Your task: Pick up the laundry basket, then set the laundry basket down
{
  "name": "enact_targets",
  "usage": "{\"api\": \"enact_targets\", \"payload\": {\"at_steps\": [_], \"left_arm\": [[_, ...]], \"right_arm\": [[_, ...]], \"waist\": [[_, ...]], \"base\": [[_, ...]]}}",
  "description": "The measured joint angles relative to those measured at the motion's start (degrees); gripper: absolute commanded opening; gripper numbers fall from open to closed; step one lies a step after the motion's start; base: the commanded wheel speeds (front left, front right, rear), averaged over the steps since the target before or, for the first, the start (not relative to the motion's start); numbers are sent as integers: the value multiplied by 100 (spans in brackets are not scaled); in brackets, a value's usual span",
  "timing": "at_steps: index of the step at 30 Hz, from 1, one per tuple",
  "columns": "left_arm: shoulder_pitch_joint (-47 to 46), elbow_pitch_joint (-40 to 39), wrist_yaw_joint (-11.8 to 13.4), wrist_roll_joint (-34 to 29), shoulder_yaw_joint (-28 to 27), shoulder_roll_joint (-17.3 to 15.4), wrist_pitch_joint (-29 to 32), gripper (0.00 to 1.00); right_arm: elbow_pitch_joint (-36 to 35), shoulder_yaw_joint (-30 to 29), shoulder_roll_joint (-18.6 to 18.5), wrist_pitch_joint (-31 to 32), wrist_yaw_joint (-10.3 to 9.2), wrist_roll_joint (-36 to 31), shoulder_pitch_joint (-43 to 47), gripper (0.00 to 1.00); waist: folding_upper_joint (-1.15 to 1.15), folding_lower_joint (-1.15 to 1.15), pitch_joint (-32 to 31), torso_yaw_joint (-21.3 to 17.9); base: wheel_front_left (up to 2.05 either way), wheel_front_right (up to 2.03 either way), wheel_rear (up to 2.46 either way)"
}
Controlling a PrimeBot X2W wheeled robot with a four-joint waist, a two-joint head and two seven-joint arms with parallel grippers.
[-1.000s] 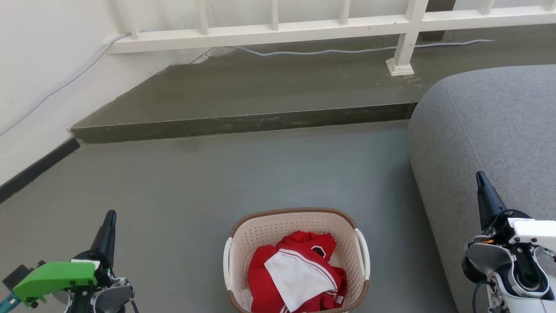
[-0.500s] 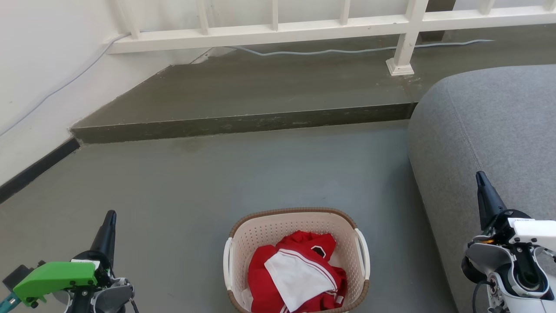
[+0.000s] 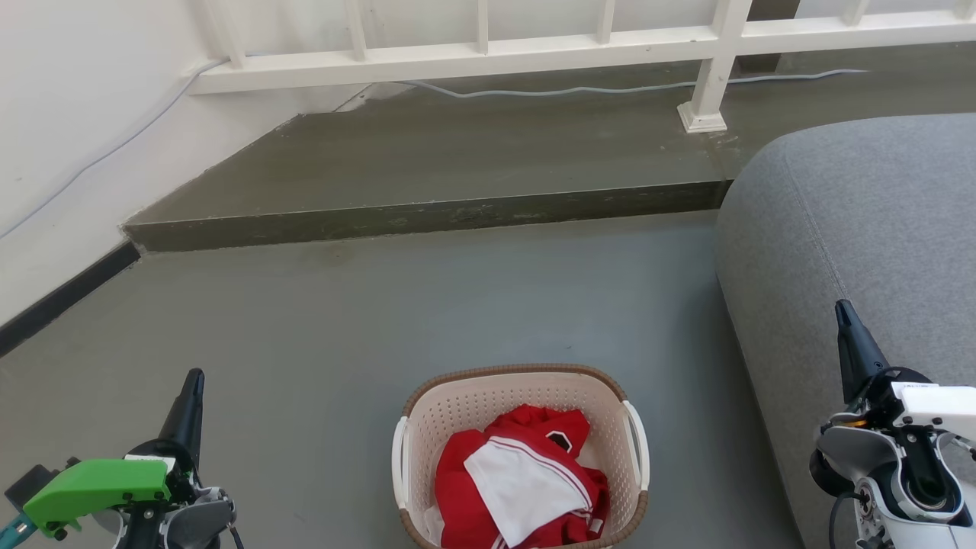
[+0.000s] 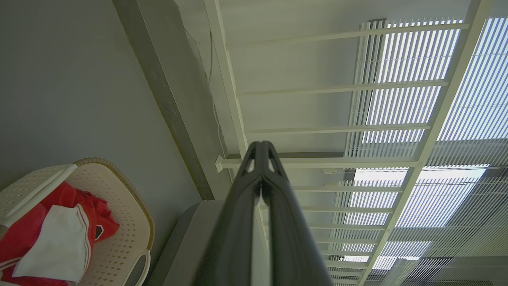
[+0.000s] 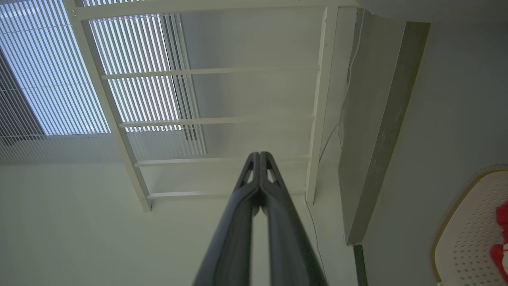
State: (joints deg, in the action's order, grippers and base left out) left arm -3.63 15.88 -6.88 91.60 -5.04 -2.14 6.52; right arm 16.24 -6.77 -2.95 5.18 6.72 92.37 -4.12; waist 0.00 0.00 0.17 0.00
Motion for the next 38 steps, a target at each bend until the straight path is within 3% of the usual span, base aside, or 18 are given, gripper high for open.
{"api": "enact_targets", "payload": {"at_steps": [38], "left_arm": [[0, -2, 0, 0, 1, 0, 0, 0]], "right_arm": [[-8, -7, 13, 0, 0, 0, 0, 0]], "waist": [[0, 0, 0, 0]], "base": [[0, 0, 0]]}}
